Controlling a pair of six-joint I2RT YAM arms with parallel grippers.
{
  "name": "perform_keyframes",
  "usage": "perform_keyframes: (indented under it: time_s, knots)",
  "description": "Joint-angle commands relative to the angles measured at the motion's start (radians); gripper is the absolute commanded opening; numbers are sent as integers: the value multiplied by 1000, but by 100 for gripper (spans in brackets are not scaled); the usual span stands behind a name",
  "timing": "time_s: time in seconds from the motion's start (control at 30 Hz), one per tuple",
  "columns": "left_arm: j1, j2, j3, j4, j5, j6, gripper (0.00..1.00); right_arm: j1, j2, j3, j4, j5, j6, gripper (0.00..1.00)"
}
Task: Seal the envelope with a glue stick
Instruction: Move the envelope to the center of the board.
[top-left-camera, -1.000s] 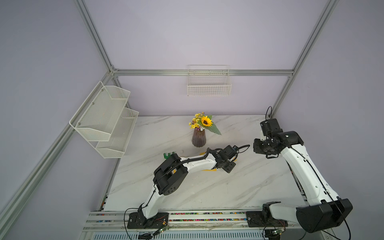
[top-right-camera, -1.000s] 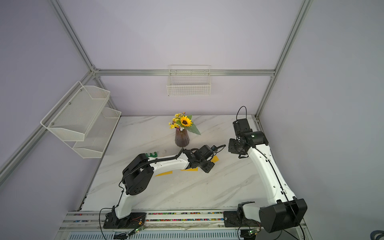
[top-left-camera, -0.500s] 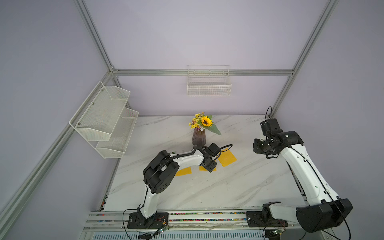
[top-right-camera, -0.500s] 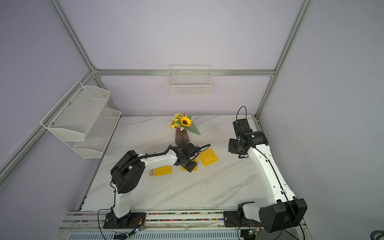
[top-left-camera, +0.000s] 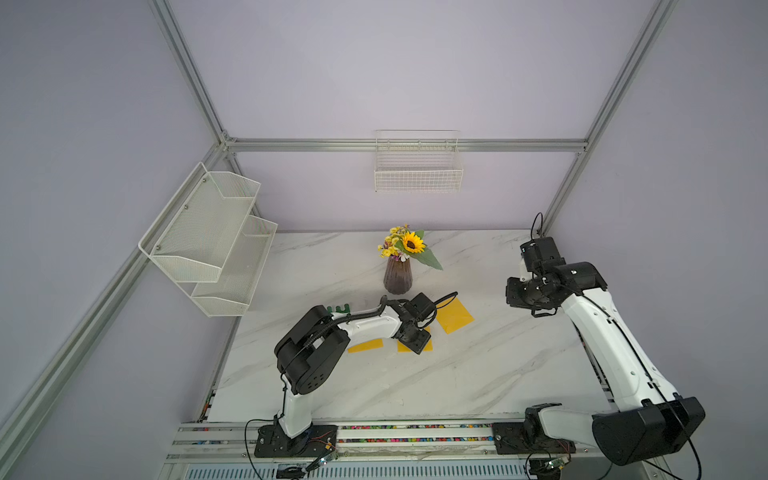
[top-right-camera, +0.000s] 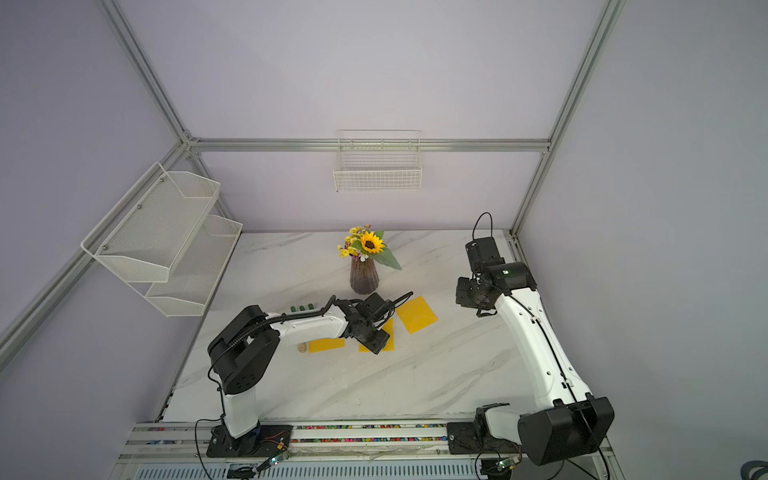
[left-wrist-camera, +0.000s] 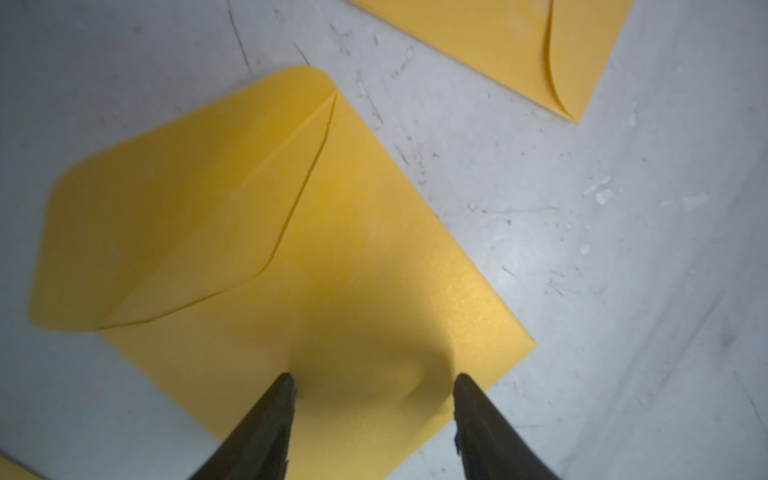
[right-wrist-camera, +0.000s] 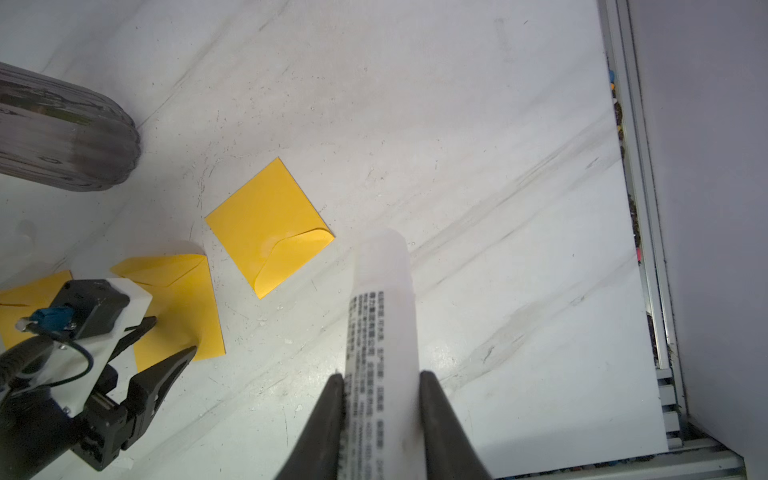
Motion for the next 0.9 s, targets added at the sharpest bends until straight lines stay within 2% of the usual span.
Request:
perform_keyframes:
  time_s: [0.0, 0.23, 0.37, 0.67, 0.87]
  knots:
    - [-54, -11, -44, -52, 92, -120, 61, -7, -14, 8, 17, -8, -9, 0]
    - [-197, 51, 0, 0, 164, -270, 60, -6, -33, -4, 23, -19, -11, 0]
    - [-246, 60, 72, 40, 196, -281, 60, -6, -35, -3, 25, -27, -11, 0]
    - [-207, -128, 20, 39, -2, -169, 61, -6, -28, 0, 22, -24, -9, 0]
    - [-117, -137, -11, 2, -37, -77, 55, -6, -21, 0, 20, -18, -9, 0]
